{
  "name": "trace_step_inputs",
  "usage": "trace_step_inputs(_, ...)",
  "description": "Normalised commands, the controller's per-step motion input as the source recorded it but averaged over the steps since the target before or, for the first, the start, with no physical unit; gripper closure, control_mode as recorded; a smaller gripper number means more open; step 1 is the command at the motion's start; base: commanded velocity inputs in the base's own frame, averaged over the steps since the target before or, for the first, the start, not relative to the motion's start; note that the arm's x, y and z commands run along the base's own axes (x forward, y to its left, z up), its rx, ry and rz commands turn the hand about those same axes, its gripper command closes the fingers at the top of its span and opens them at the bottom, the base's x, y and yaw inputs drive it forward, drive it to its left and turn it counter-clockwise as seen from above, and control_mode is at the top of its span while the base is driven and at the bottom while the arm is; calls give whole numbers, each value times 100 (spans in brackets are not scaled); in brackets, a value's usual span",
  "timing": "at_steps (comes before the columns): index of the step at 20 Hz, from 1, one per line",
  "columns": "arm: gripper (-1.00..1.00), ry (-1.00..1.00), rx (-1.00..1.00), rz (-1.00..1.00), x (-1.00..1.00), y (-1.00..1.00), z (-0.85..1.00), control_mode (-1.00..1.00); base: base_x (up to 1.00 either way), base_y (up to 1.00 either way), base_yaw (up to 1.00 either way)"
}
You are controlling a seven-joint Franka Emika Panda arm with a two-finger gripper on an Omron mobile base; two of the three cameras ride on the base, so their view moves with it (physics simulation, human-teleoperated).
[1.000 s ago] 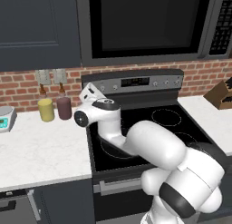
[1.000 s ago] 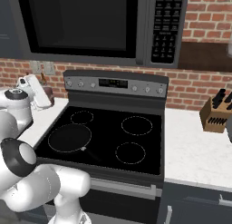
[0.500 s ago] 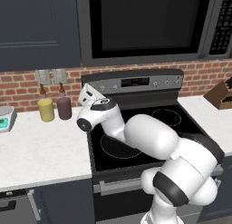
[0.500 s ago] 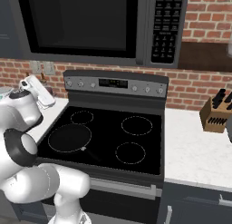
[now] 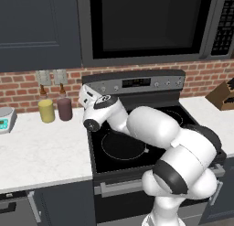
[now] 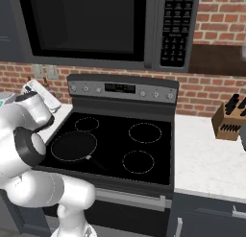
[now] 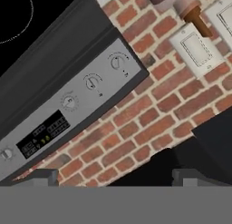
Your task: Turn off the front left burner of the stove.
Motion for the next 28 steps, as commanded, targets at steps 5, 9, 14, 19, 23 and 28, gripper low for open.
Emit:
trace_step_inputs(5,-100,0,0,15,20,1,-1,-100,0,0,0)
trace_step_inputs(9,-100,1,0,12,7,0,-6,-100,0,0,0)
trace_step_inputs(14,-100,1,1,9,10,0,-8,-100,0,0,0)
trace_step_inputs(19,-100,0,1,10,1,0,-10,-100,0,0,0)
trace_step_inputs(23,-100,0,0,8,0,0,-10,-100,0,0,0)
trace_step_inputs(28,-100,0,0,2,0,0,-7,-100,0,0,0)
